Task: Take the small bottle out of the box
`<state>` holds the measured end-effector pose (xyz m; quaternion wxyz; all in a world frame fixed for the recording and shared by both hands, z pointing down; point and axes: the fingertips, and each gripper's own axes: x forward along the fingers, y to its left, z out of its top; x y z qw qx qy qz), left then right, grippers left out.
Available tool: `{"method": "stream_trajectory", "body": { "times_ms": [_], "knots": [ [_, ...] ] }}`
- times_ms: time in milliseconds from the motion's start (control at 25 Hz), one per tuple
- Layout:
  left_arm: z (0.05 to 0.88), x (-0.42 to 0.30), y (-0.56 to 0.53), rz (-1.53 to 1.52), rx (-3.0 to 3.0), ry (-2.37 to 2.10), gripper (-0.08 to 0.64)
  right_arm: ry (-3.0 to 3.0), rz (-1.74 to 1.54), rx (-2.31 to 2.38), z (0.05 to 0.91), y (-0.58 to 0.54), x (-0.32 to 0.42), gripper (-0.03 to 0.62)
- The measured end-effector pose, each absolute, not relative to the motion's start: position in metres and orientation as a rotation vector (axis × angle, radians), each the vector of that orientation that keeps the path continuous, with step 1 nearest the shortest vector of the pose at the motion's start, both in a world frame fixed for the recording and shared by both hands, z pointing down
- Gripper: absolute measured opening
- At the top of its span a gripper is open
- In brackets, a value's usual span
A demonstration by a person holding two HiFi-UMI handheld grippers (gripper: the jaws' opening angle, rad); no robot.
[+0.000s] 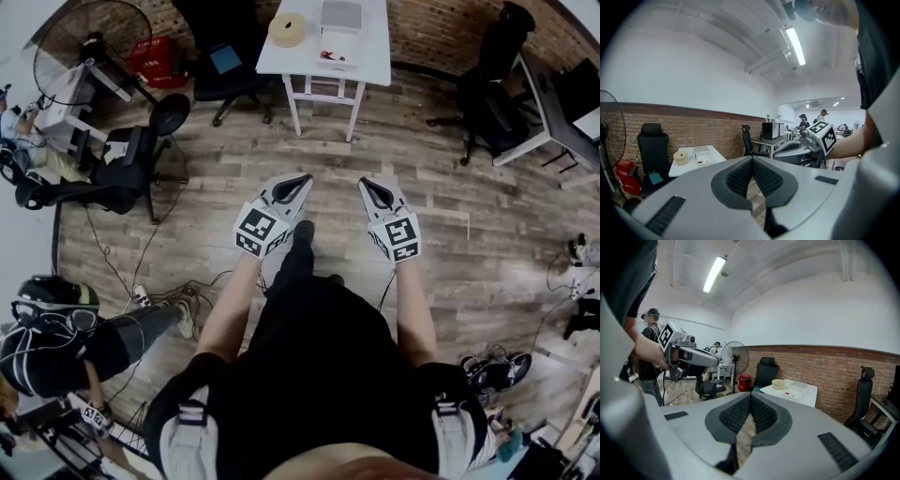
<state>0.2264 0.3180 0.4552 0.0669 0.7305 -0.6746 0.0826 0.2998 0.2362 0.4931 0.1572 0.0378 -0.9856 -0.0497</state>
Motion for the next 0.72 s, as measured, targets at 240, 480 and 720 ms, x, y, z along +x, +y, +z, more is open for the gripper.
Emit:
{"method": "stream_trajectory", "body": {
  "times_ms": [240, 480, 720],
  "knots": [
    [0.457, 0.207, 0.286, 0.262, 2.226, -2.008, 0.020, -2.822, -0.087, 0.118, 0.500, 0.213, 0.281, -0.003],
    [0.457, 0.173, 0.272, 0.249, 2.223, -2.003, 0.020, -2.810, -0.090, 0.119, 0.499, 0.198, 0.250, -0.003],
    [0.461, 0.140, 0.256, 0.241, 2.223, -2.003, 0.020, -2.790, -0.095, 0.127, 0.505, 0.182, 0.221, -0.003]
  ]
}}
